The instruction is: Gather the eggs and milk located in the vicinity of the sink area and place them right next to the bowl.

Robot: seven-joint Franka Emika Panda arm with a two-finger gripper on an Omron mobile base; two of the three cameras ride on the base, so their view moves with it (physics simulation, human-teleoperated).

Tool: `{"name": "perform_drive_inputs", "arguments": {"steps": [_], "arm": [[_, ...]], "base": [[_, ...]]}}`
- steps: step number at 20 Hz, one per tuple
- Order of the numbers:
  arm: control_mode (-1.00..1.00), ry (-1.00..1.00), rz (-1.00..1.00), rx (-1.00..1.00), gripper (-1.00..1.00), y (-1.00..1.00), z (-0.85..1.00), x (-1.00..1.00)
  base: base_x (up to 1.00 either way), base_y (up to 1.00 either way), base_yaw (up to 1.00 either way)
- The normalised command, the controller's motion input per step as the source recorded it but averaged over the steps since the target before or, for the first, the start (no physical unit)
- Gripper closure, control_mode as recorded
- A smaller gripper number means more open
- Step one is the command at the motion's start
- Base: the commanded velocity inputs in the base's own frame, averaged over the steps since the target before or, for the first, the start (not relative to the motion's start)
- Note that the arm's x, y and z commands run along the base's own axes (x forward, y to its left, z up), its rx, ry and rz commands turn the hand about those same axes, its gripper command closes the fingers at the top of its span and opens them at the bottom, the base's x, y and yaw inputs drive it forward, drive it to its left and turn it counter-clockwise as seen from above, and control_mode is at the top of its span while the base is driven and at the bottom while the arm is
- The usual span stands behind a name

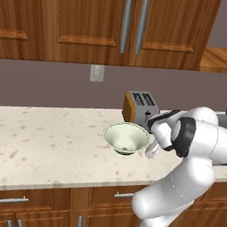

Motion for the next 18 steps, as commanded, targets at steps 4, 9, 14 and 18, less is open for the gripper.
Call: {"name": "perform_drive_inputs", "arguments": {"steps": [4,9,14,18], "arm": [[-1.00,-0.04,0.03,0.00,-1.00,0.00,-0.06,0.00],[-1.00,0.00,0.03,0.00,-1.00,0.00,0.00,0.00],[-1.00,-0.01,0.00,0.00,-1.00,-0.02,0.06,-0.02],[-1.00,-0.01,0.00,0.00,-1.00,-0.10,0.23,-0.13]], "base": [[0.00,0.00,0.00],[0.00,0.00,0.00],[0.00,0.00,0.00],[0.00,0.00,0.00]]}}
